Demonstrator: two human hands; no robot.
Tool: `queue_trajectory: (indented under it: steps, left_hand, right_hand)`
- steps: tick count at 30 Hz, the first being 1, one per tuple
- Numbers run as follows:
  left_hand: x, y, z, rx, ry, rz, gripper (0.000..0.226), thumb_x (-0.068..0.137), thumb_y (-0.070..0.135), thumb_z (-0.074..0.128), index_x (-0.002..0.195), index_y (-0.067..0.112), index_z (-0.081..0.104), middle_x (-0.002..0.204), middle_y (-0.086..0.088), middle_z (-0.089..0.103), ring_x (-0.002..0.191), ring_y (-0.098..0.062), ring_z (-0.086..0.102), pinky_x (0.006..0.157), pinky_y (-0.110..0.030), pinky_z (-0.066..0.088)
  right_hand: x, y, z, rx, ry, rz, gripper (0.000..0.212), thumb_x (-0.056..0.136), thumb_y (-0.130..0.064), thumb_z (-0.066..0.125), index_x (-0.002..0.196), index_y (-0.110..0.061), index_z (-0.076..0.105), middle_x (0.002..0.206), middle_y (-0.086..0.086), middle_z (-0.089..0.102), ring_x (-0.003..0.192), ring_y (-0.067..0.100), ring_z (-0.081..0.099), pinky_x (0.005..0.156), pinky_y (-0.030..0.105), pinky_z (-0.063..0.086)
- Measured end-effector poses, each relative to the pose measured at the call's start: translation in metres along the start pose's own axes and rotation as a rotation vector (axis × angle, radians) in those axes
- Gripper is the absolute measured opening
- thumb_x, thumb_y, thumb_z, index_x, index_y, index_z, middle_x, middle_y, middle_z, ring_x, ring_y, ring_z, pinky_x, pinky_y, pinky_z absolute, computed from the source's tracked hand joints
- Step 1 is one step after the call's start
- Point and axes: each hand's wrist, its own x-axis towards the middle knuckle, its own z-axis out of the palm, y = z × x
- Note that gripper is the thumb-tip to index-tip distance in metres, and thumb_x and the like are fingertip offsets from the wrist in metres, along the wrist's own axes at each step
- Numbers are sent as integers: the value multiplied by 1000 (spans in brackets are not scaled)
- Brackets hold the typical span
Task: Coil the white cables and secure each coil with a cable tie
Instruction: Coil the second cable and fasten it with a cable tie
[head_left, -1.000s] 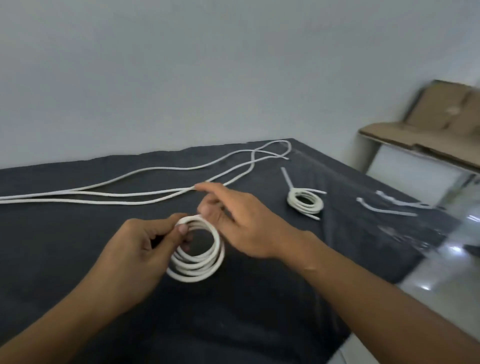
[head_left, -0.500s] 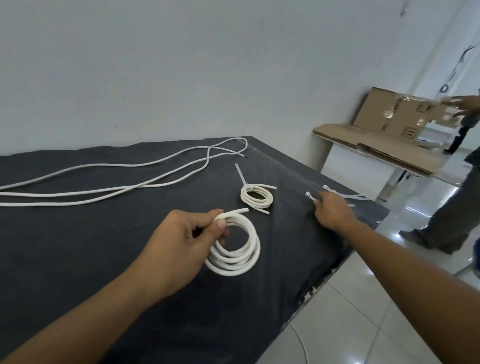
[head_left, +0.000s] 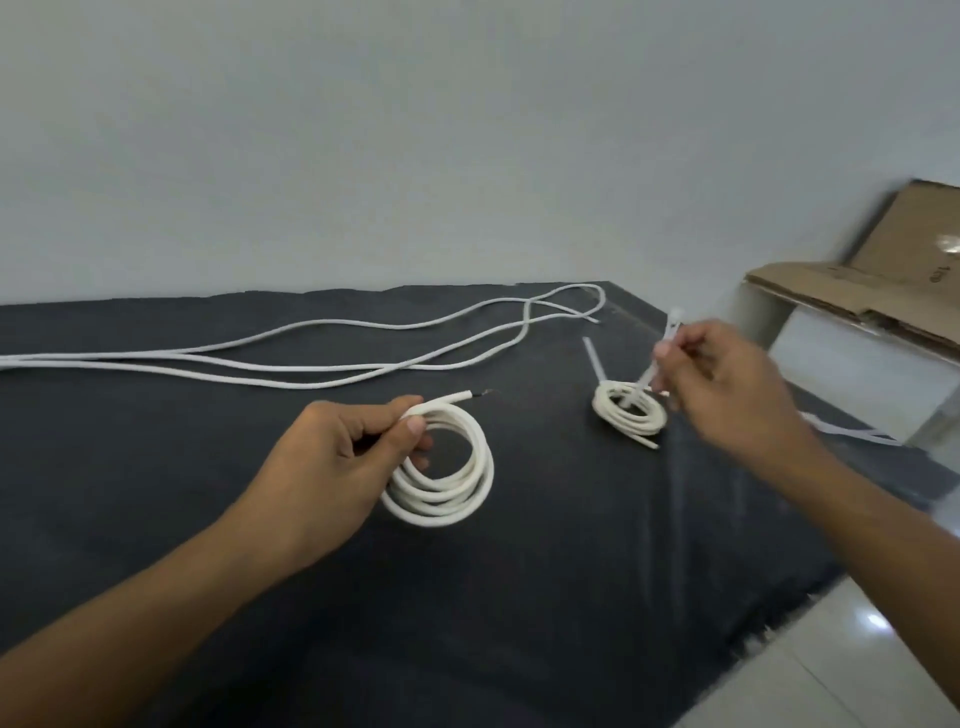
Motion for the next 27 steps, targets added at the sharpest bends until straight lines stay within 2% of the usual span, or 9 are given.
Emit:
queue_trajectory:
  steps: [3, 5, 9, 11, 15, 18, 21, 24, 27]
  left_hand:
    - [-11, -11, -41, 69, 101, -23, 19, 94, 23, 59, 101, 28, 75, 83, 16, 77, 84, 3, 70, 80, -18, 52]
    - [-21, -19, -68, 144, 183, -38, 18, 94, 25, 58, 101, 32, 74, 82, 17, 77, 80, 4, 70, 76, -18, 52]
    - [-44, -36, -110, 190, 292, -81, 18, 94, 23, 59, 99, 26, 76, 90, 18, 77, 80, 10, 67, 71, -8, 49]
    - [-55, -43, -121, 184, 328, -107, 18, 93, 20, 60, 100, 20, 77, 101, 25, 72, 90, 16, 64, 76, -2, 45]
    - [-69, -51, -132, 155, 359, -119, 21, 92, 22, 61, 106, 17, 76, 112, 11, 73, 102, 11, 62, 83, -4, 44]
    - [-72, -49, -135, 63, 301, -98, 25, 94, 20, 58, 115, 19, 72, 110, 11, 74, 106, 3, 65, 91, -14, 48]
    - [-72, -48, -135, 1, 244, -63, 26, 97, 16, 54, 117, 20, 70, 109, 14, 74, 108, -1, 65, 94, -16, 47]
    - [-74, -51, -133, -66, 271, -91, 27, 96, 17, 56, 118, 18, 70, 115, 11, 73, 114, -2, 62, 102, -24, 45]
    - [-74, -58, -132, -118, 288, -116, 29, 92, 23, 58, 118, 16, 71, 117, 6, 72, 116, -4, 62, 104, -30, 45]
  right_hand:
    - [-18, -72, 31, 567, -188, -147, 5, 90, -22, 61, 87, -19, 58, 76, 0, 72, 63, 14, 65, 57, 25, 54]
    - [-34, -110, 53, 738, -306, -247, 6, 88, -18, 62, 90, -13, 60, 82, 2, 71, 70, 15, 68, 59, 23, 55]
    - [-61, -153, 110, 880, -565, -259, 13, 83, -17, 66, 91, -8, 61, 86, 7, 71, 74, 20, 71, 59, 24, 54]
    - [-69, -162, 139, 859, -682, -243, 10, 86, -14, 66, 93, -8, 62, 87, 8, 71, 78, 20, 72, 62, 24, 55]
    - [-74, -169, 185, 710, -781, -322, 8, 92, -9, 66, 97, -15, 64, 92, 1, 73, 87, 16, 72, 72, 21, 55]
    - [-70, -174, 207, 479, -673, -585, 13, 91, -14, 70, 98, -24, 66, 97, -10, 70, 91, 13, 67, 80, 18, 50]
    - [-68, -175, 224, 347, -536, -816, 9, 91, -16, 70, 99, -19, 68, 110, -15, 66, 108, 14, 60, 92, 36, 47]
    - [-71, -168, 235, 280, -461, -860, 3, 93, -22, 67, 95, -20, 69, 128, -11, 62, 125, 14, 54, 97, 46, 40]
    - [-79, -162, 240, 275, -462, -836, 3, 95, -26, 64, 97, -26, 65, 139, -8, 56, 134, 10, 48, 102, 43, 38]
